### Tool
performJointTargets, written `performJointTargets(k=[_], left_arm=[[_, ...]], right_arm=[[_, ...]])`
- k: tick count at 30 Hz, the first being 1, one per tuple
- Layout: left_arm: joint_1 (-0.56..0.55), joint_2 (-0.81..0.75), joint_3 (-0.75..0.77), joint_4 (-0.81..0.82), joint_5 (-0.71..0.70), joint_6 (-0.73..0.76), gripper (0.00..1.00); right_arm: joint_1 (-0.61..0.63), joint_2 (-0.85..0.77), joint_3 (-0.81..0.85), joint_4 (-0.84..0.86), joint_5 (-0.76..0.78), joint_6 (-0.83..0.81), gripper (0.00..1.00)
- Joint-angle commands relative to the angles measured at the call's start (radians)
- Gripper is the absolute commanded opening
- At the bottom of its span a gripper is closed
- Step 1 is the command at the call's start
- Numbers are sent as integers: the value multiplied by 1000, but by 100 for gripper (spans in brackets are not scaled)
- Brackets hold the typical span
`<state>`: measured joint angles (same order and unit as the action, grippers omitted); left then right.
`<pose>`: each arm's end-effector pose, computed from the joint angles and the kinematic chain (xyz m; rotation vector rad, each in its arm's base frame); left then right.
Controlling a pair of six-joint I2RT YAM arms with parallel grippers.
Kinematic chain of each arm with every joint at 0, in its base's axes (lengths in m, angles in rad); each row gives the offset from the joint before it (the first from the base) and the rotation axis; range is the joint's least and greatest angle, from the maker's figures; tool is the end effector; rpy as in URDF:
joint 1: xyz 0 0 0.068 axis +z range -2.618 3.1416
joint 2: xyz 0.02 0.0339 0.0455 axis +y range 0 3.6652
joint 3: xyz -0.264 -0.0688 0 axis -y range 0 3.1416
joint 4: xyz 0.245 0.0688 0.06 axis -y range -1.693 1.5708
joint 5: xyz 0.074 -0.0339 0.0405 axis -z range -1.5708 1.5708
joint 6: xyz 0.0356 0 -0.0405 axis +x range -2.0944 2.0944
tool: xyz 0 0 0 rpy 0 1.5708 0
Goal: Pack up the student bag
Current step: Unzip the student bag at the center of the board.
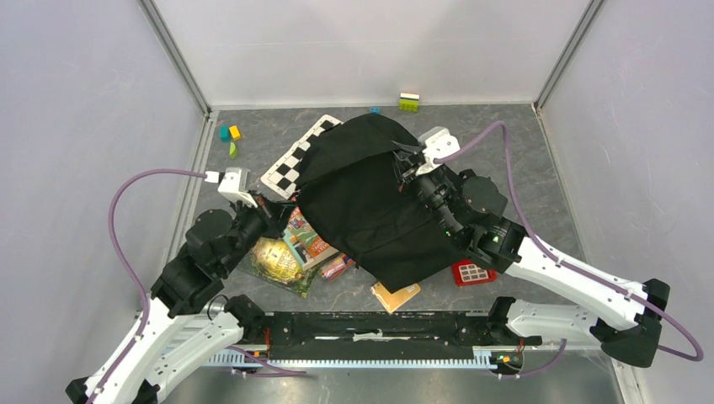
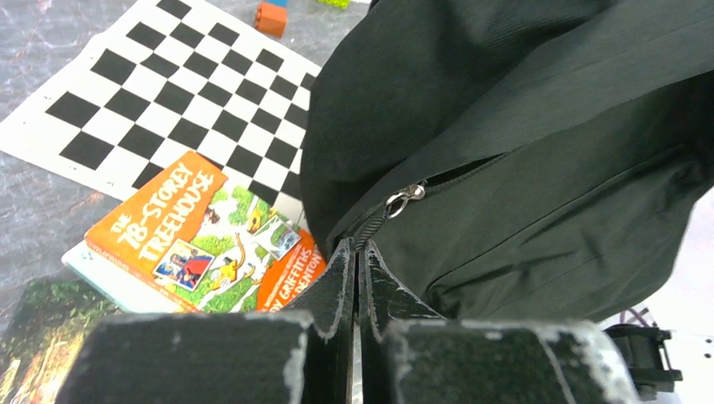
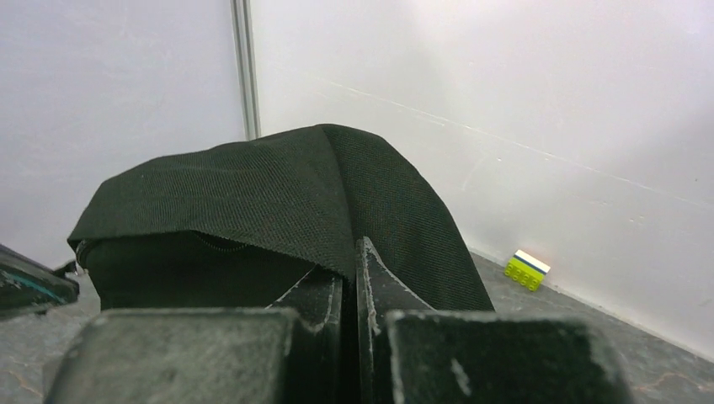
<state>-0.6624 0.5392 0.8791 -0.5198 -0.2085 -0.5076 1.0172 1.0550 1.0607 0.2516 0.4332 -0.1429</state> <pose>0.0925 -0.0628 0.3678 -0.0174 1.7950 -0.6681 0.1374 0.1940 0.4316 -0.4021 1.2907 0.4547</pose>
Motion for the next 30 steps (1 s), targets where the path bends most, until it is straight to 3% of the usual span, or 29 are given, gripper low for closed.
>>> performJointTargets(k=[1, 9, 11, 12, 15, 18, 23, 30], left_arm=[[4, -26, -40, -89, -40, 8, 2], [4, -81, -101, -121, 92, 5, 2], [4, -91, -92, -135, 107, 21, 8], [3, -94, -81, -139, 111, 36, 15], [4, -75, 9, -151, 94, 153, 66], [4, 5, 173, -180, 32, 309, 96], [4, 161, 396, -180, 52, 530, 100], [4, 272, 472, -30, 271, 672, 100]], right_arm=[[-12, -66, 6, 248, 74, 59, 0], [-12, -63, -19, 308, 84, 83, 0], [-12, -59, -20, 308, 78, 85, 0], [-12, -57, -20, 306, 72, 85, 0], [-12, -51, -18, 298, 54, 86, 0], [-13, -50, -16, 284, 39, 93, 0], [-12, -43, -26, 269, 31, 113, 0], [-12, -11, 2, 225, 3, 133, 0]])
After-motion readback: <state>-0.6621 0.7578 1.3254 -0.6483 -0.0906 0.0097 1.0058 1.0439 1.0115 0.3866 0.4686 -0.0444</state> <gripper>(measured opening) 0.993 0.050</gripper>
